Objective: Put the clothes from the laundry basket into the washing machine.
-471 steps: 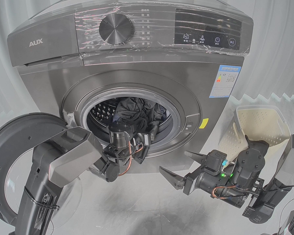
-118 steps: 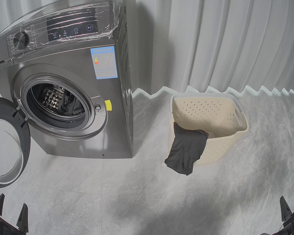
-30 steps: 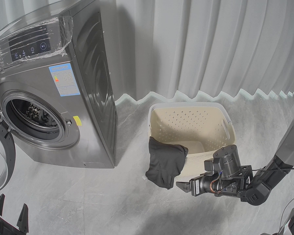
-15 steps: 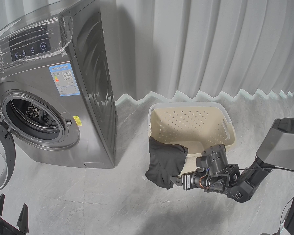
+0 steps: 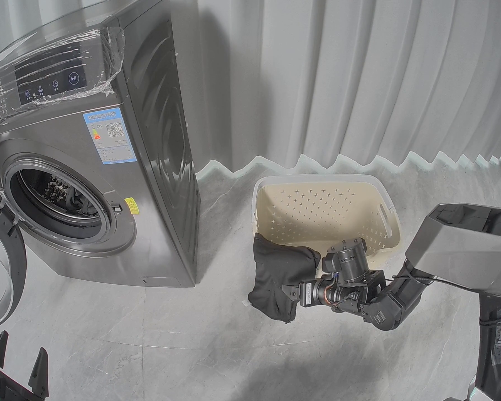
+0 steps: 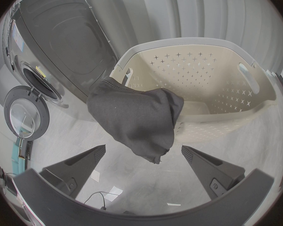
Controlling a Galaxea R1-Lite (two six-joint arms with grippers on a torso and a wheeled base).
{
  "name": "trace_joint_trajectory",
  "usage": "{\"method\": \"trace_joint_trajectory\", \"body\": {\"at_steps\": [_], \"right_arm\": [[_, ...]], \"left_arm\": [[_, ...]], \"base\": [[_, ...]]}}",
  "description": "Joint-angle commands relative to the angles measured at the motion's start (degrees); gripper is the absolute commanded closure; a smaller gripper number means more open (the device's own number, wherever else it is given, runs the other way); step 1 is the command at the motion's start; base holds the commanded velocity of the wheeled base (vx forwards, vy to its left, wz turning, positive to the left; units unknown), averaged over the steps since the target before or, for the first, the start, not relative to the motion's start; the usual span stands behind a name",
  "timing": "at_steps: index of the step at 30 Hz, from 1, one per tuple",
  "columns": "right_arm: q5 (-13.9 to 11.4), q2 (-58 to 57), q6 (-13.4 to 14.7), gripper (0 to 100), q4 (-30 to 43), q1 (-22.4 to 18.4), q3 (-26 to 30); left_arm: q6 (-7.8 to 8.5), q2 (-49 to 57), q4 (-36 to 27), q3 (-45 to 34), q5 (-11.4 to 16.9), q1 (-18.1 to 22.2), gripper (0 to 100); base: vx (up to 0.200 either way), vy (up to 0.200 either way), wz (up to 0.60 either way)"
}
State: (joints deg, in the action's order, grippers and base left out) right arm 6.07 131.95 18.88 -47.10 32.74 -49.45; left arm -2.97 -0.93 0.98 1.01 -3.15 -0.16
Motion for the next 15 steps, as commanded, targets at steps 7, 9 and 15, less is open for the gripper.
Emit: {"method": "trace_joint_trajectory", "body": {"at_steps": [7,9,15], "right_arm": [[-0.09,5.16,0.01,0,0.00,-0.40,-5.84],[-0.09,5.86,0.10,0,-0.44,-0.22,-7.07],[-0.09,7.44,0.45,0,-0.36,0.04,-10.50]], "left_arm": [[-0.10,0.84,-0.01,-0.84,-0.02,-0.02,0],[-0.10,0.84,-0.01,-0.84,-0.02,-0.02,0],[-0.19,0.84,-0.01,-0.84,-0.02,-0.02,0]], "base": [[0.000,0.000,0.00],[0.000,0.000,0.00],[0.000,0.000,0.00]]}}
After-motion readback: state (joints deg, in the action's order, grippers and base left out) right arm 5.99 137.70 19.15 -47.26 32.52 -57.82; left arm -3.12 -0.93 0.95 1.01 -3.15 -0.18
